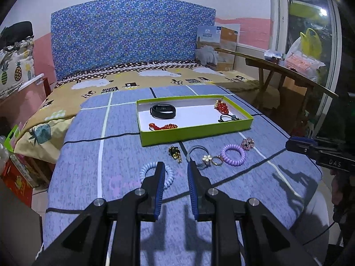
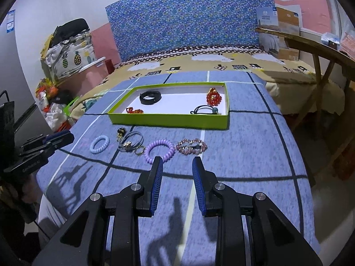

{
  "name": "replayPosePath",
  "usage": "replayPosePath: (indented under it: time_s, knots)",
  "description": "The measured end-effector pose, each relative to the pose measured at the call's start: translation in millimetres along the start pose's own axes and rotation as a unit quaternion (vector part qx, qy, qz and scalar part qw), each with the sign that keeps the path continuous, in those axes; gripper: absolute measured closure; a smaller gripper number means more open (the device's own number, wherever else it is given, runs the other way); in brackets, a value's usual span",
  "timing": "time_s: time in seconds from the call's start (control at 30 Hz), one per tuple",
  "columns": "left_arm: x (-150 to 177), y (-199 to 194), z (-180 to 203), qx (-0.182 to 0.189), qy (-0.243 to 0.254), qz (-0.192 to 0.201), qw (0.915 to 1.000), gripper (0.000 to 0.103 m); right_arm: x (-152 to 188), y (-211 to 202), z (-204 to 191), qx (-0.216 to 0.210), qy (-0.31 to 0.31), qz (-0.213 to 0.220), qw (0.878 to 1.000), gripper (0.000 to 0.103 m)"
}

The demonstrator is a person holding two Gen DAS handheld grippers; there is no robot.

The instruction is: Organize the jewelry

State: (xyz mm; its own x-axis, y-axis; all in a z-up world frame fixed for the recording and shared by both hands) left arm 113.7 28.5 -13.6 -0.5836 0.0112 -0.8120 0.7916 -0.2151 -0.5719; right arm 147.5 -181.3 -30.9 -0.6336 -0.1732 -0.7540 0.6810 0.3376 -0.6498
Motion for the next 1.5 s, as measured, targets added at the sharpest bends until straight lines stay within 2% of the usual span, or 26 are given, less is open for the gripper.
replayPosePath:
  time_s: [0.33,0.73,0.83,1.2,1.33,1.5]
  knots:
    - [4.7,2.8,10.9,0.015,0.005,-0.006,0.9999,0.081,4.0,1.5,-1.4,-0.002,0.002,-0.004,1.0,0.075]
    - [5.5,29.1,18.4,0.026,0.007,-0.029,0.9992,0.081,-0.1,25.2,3.6,0.001,-0.004,-0.022,1.0,0.074]
    - [3.0,38.8,18.9,0.027,0.009,-0.036,0.9989,0.08,-3.1,33.7,5.9,0.001,-0.01,-0.027,1.0,0.068]
    - [-3.0,78.1,19.8,0.039,0.0,-0.068,0.9969,0.078,-16.3,68.4,20.9,0.0,-0.047,-0.046,0.998,0.067]
    - [-3.5,89.3,15.8,0.041,-0.015,-0.08,0.9959,0.077,-18.8,78.9,23.7,-0.007,-0.051,-0.054,0.997,0.056]
    - [-4.9,99.6,13.3,0.043,-0.033,-0.092,0.9943,0.077,-22.7,90.3,20.0,-0.025,-0.058,-0.062,0.996,0.056]
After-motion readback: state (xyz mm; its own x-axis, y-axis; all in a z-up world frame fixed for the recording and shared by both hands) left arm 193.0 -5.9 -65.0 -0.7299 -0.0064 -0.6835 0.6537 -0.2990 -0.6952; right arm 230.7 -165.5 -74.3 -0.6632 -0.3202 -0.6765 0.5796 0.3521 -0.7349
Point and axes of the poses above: each gripper's, at about its wrist camera, not at the fingertips, and y roughly the way its jaws point, z to its right, x to its underside, the point moved 6 cm from there along y, roughly the way its jaws point, and after that the axes turned 5 degrees about x, right-handed, at the moved point
